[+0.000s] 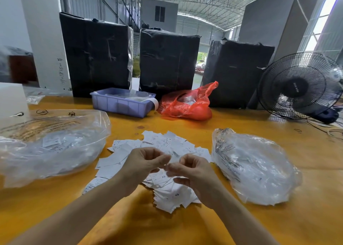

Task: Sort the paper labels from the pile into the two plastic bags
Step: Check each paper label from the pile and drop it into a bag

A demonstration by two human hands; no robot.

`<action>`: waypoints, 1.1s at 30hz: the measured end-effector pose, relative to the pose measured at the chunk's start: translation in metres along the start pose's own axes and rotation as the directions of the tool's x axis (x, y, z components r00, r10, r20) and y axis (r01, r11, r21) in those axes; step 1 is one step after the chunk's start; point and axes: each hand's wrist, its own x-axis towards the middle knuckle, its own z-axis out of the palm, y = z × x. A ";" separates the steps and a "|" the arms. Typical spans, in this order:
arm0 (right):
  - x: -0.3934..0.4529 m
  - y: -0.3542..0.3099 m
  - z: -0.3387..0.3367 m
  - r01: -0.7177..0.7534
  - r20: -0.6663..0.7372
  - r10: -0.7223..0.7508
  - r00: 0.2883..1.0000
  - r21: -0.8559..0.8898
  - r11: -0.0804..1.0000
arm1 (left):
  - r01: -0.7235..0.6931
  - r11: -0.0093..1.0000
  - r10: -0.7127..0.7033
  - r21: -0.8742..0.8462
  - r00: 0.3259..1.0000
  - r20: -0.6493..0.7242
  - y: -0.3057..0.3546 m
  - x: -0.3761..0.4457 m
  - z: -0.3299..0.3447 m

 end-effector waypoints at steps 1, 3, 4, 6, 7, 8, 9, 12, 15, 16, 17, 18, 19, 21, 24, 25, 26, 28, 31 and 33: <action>0.000 0.000 -0.001 0.002 0.001 -0.002 1.000 0.028 1.000 | -0.005 1.000 0.005 -0.001 1.000 0.002 0.000 0.000 -0.001; 0.000 -0.001 -0.002 0.004 0.005 -0.004 1.000 0.061 0.998 | -0.007 1.000 0.007 -0.023 1.000 0.019 0.000 0.001 -0.003; 0.000 -0.002 -0.002 -0.005 0.010 0.004 1.000 0.081 0.997 | -0.006 0.999 0.007 -0.036 1.000 0.027 0.000 0.001 -0.003; 0.001 -0.002 -0.001 -0.035 -0.003 0.036 0.999 0.131 0.991 | -0.005 0.999 0.007 -0.043 0.999 0.044 0.000 0.002 -0.005; 0.002 -0.002 -0.001 -0.044 -0.028 0.049 0.998 0.156 0.987 | -0.008 0.999 0.009 -0.034 0.999 0.052 0.000 0.002 -0.006; 0.003 -0.002 -0.001 -0.045 -0.059 0.057 0.997 0.189 0.981 | -0.011 1.000 0.012 -0.016 0.998 0.057 0.000 0.002 -0.007; 0.004 -0.002 -0.002 -0.042 -0.090 0.064 0.994 0.228 0.973 | -0.013 1.000 0.013 0.004 0.998 0.057 -0.001 0.002 -0.008; 0.006 -0.005 -0.006 -0.039 -0.144 0.091 0.985 0.325 0.945 | -0.007 0.999 0.005 0.051 0.999 0.049 -0.002 0.003 -0.010; 0.006 -0.006 -0.007 -0.083 -0.130 0.138 0.982 0.362 0.929 | -0.008 0.999 0.006 0.033 0.999 0.042 -0.002 0.003 -0.011; 0.005 -0.006 -0.006 -0.104 -0.117 0.154 0.981 0.350 0.931 | -0.012 0.999 0.011 0.032 0.999 0.045 -0.002 0.003 -0.011; 0.004 -0.006 -0.005 -0.124 -0.105 0.165 0.981 0.319 0.940 | -0.021 0.999 0.019 0.039 0.999 0.048 -0.002 0.003 -0.011; 0.003 -0.006 -0.004 -0.133 -0.095 0.164 0.982 0.269 0.954 | -0.031 0.998 0.028 0.055 0.998 0.051 -0.002 0.003 -0.011; 0.002 -0.006 -0.003 -0.130 -0.081 0.149 0.985 0.210 0.969 | -0.041 0.996 0.036 0.076 0.998 0.053 -0.002 0.003 -0.011; 0.000 -0.004 -0.003 -0.092 -0.062 0.098 0.993 0.094 0.991 | -0.050 0.993 0.044 0.108 0.997 0.056 -0.003 0.003 -0.011; -0.001 -0.002 -0.004 0.012 -0.099 -0.014 0.995 -0.022 1.000 | -0.033 0.994 0.027 0.109 0.998 0.055 -0.003 0.004 -0.012; -0.001 -0.002 -0.004 0.047 -0.110 -0.051 0.993 -0.040 0.998 | -0.018 0.995 0.011 0.102 0.997 0.070 -0.002 0.005 -0.013; -0.001 -0.002 -0.004 0.089 -0.112 -0.097 0.989 -0.076 0.993 | 0.002 0.995 -0.013 0.104 0.995 0.102 -0.001 0.005 -0.014; -0.001 -0.002 -0.002 0.179 -0.084 -0.199 0.976 -0.200 0.963 | 0.039 0.991 -0.063 0.132 0.981 0.184 0.001 0.005 -0.015; 0.000 -0.001 0.006 0.255 -0.051 -0.283 0.958 -0.307 0.917 | 0.002 0.986 -0.040 0.169 0.974 0.224 0.001 0.004 -0.012; 0.003 0.000 0.010 0.265 -0.083 -0.305 0.949 -0.318 0.910 | -0.036 0.980 -0.008 0.195 0.976 0.220 0.002 0.001 -0.009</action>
